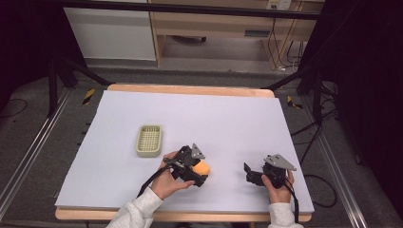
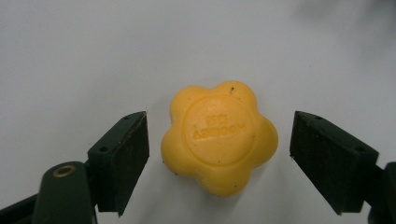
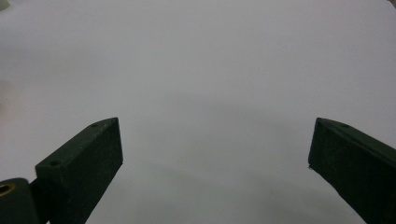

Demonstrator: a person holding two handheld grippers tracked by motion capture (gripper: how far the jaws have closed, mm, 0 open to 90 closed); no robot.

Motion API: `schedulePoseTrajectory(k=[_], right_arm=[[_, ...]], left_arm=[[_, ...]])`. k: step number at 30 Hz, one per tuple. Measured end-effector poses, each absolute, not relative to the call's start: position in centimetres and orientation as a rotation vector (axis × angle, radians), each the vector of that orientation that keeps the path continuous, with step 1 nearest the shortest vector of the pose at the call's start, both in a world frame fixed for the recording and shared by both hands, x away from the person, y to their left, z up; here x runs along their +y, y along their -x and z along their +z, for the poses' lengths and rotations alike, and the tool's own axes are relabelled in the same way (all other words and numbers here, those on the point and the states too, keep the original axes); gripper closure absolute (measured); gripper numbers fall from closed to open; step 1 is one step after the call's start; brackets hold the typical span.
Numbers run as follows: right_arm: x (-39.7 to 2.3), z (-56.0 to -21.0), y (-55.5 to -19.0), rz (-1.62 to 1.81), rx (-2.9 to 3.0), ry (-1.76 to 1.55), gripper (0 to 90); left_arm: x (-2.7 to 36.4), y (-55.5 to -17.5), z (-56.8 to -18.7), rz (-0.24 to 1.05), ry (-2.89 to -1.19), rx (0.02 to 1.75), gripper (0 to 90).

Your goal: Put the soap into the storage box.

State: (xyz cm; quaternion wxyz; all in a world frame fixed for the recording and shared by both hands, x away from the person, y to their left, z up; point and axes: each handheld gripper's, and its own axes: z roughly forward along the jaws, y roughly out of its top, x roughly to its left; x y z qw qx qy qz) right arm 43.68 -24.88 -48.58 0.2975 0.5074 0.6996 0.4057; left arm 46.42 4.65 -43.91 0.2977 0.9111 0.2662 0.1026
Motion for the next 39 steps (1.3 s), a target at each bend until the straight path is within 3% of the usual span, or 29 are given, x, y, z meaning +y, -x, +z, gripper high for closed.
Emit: schedulePoseTrajectory(k=[18, 39], right_arm=[[-24.9, -48.6, -43.7, 1.077, 1.864, -1.342, 3.5], [-24.9, -48.6, -43.7, 1.081, 1.864, -1.354, 3.4]], left_arm=[[3.6, -47.0, -45.4, 0.273, -2.514, 0.687, 17.6], [3.2, -47.7, -46.3, 0.224, -2.538, 0.693, 24.8]])
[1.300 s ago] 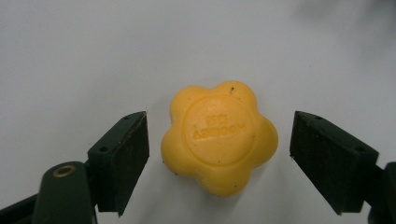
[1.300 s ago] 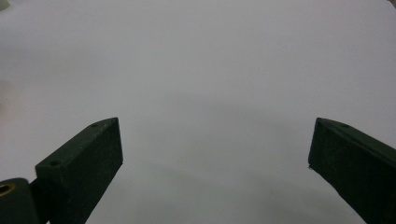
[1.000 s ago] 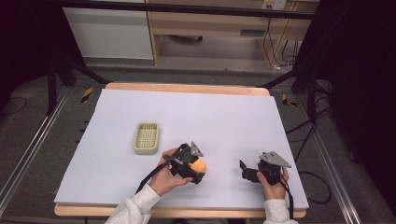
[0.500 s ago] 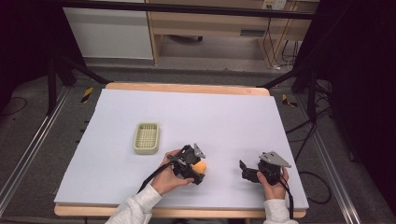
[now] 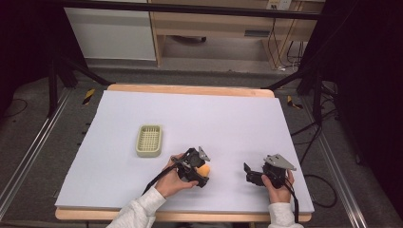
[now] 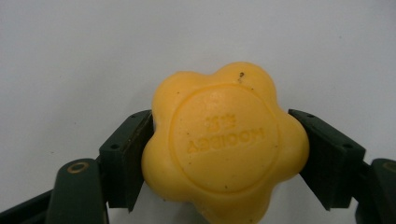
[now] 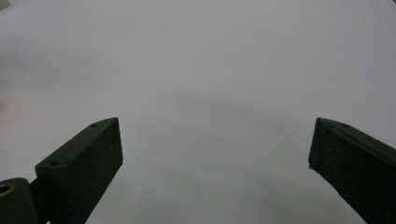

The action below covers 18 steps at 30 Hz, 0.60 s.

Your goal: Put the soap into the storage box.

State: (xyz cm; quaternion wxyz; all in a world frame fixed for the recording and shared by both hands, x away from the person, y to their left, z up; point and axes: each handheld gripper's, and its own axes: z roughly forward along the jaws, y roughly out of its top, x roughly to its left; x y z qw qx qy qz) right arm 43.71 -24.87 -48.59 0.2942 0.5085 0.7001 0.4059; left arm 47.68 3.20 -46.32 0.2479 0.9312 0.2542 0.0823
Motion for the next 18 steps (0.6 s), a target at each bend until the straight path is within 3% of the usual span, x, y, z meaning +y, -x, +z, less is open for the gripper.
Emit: schedulePoseTrajectory(k=[18], right_arm=[[-24.95, -48.64, -43.80, 1.072, 1.865, -1.346, 3.4]], left_arm=[[3.13, -47.49, -46.35, 0.246, -2.523, 0.714, 25.6]])
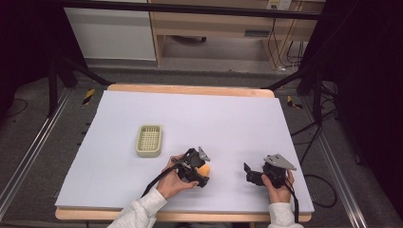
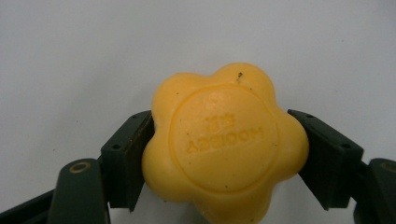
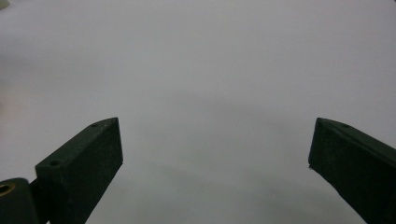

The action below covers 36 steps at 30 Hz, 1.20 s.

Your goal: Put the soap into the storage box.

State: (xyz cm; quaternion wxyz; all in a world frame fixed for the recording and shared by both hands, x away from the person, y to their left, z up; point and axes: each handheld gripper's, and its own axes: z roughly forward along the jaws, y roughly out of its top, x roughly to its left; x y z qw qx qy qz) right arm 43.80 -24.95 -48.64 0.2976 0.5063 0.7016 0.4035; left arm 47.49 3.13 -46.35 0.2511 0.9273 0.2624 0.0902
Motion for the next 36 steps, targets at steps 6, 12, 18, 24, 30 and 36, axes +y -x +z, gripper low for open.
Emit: schedulePoseTrajectory(k=[6, 12, 18, 24, 30, 36], right_arm=[[-25.0, -48.6, -43.8, 1.075, 1.866, -1.345, 3.4], [-24.9, -48.6, -43.7, 1.082, 1.867, -1.354, 3.3], [-24.9, -48.6, -43.7, 1.083, 1.866, -1.359, 3.3], [-24.9, -48.6, -43.7, 1.082, 1.866, -1.355, 3.3], [-24.9, -48.6, -43.7, 1.083, 1.866, -1.354, 3.3], [-24.9, -48.6, -43.7, 1.083, 1.866, -1.353, 3.2]], left_arm=[[3.1, -47.5, -46.3, 0.245, -2.520, 0.715, 25.6], [3.5, -47.5, -45.9, 0.253, -2.507, 0.727, 25.6], [4.3, -47.4, -45.0, 0.252, -2.482, 0.739, 25.6], [5.5, -47.5, -43.9, 0.263, -2.448, 0.762, 25.7], [7.0, -47.5, -42.9, 0.279, -2.415, 0.786, 25.7], [7.8, -47.7, -42.5, 0.302, -2.412, 0.817, 25.8]])
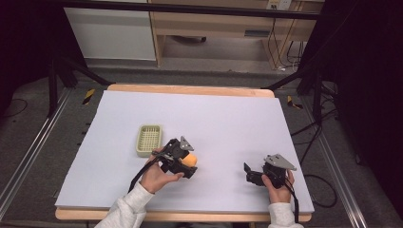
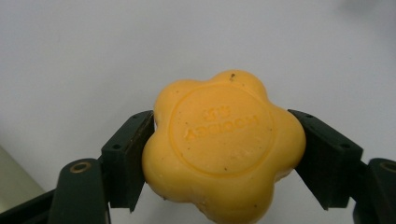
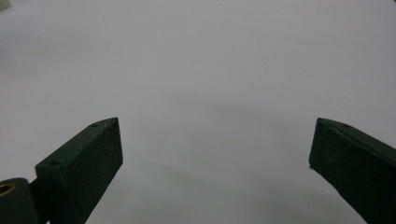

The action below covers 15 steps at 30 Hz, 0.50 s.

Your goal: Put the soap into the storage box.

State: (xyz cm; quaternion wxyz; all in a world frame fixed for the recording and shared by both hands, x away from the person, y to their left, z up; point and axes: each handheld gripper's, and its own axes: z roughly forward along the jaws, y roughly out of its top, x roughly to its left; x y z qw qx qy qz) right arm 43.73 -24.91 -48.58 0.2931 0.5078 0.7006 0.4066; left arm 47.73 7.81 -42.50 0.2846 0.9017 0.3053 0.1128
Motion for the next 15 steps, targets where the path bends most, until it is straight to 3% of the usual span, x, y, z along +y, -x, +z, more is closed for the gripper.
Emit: schedulePoseTrajectory(k=[15], right_arm=[[-24.9, -48.6, -43.7, 1.083, 1.866, -1.349, 3.2]], left_arm=[[9.3, -48.2, -41.8, 0.319, -2.379, 0.869, 26.0]])
